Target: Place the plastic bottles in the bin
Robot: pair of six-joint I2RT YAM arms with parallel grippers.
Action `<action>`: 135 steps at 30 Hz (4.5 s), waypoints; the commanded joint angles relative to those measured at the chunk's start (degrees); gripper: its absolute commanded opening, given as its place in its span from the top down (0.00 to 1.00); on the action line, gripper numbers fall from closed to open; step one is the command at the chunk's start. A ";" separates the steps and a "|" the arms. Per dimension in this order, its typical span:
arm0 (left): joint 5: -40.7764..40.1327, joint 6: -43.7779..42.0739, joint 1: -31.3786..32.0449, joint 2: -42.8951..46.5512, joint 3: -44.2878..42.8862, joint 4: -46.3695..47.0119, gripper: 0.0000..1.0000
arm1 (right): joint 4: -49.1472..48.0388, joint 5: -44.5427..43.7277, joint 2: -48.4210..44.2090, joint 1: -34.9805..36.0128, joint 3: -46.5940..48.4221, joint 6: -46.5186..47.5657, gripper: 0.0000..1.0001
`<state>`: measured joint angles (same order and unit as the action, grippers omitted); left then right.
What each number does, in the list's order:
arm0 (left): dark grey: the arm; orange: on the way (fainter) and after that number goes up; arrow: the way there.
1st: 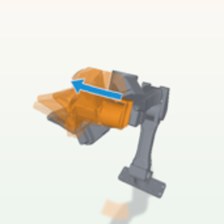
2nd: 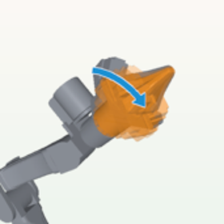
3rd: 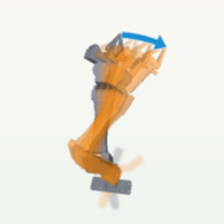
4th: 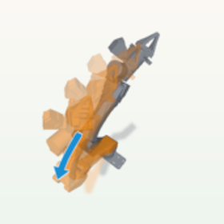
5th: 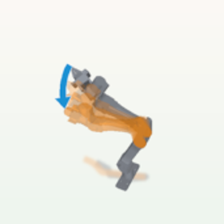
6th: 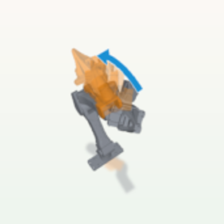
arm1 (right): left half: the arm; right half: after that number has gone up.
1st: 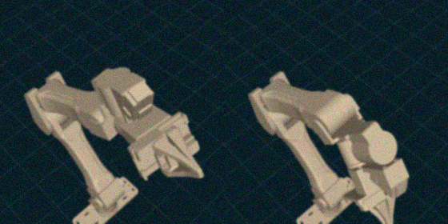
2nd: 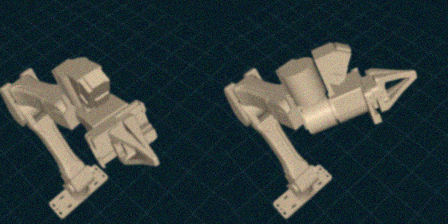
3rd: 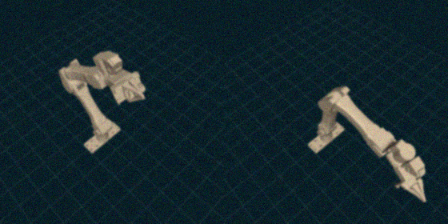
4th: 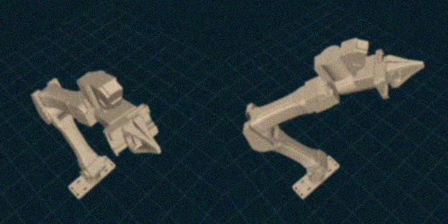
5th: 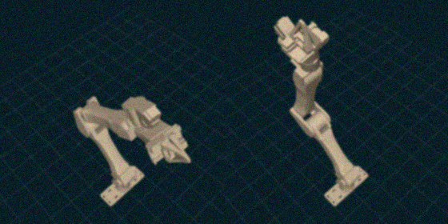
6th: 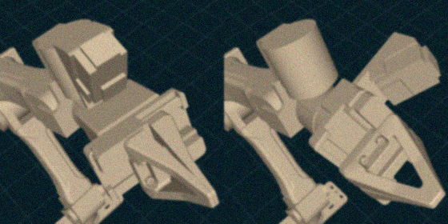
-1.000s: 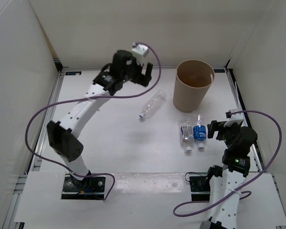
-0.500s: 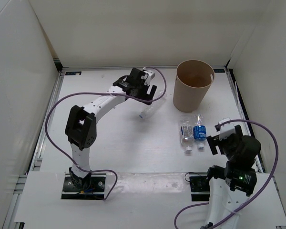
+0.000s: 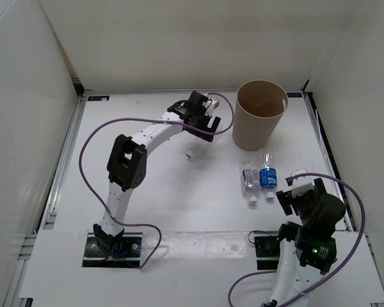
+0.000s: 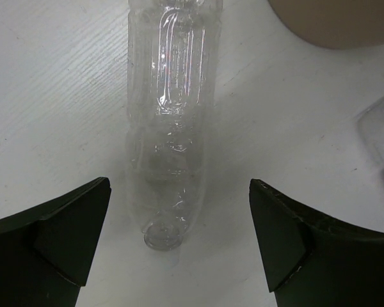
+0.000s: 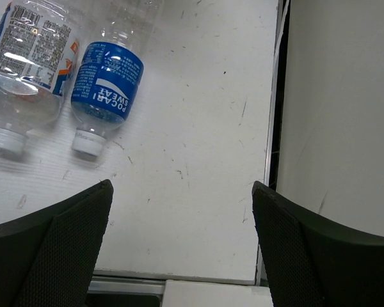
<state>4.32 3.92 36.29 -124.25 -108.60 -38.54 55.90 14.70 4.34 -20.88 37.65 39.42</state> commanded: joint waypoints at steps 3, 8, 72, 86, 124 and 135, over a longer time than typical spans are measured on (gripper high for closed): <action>0.96 0.47 0.09 -2.58 -6.89 -4.43 0.00 | -1.32 -1.86 0.32 0.05 0.41 -0.57 0.10; 0.87 1.52 0.01 -7.32 -12.42 -8.46 0.00 | -2.81 -3.36 0.58 0.23 0.50 -2.85 0.10; -2.82 30.62 7.74 -14.62 -45.92 24.57 0.32 | -17.67 -4.24 14.82 3.13 4.01 -20.78 0.10; -0.89 23.59 8.09 -12.96 -41.87 20.18 0.02 | -19.34 -2.57 15.09 4.62 4.10 -23.16 0.10; -21.63 9.08 -5.09 66.05 54.71 6.46 0.00 | -5.46 5.79 52.94 16.67 18.60 -33.00 0.10; -23.74 9.43 -8.69 67.12 57.97 0.31 0.00 | -4.57 3.59 62.90 14.29 21.41 -34.85 0.10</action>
<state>-18.48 12.60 29.08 -54.87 -50.89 -36.47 50.68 19.62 67.53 -7.92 55.22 6.13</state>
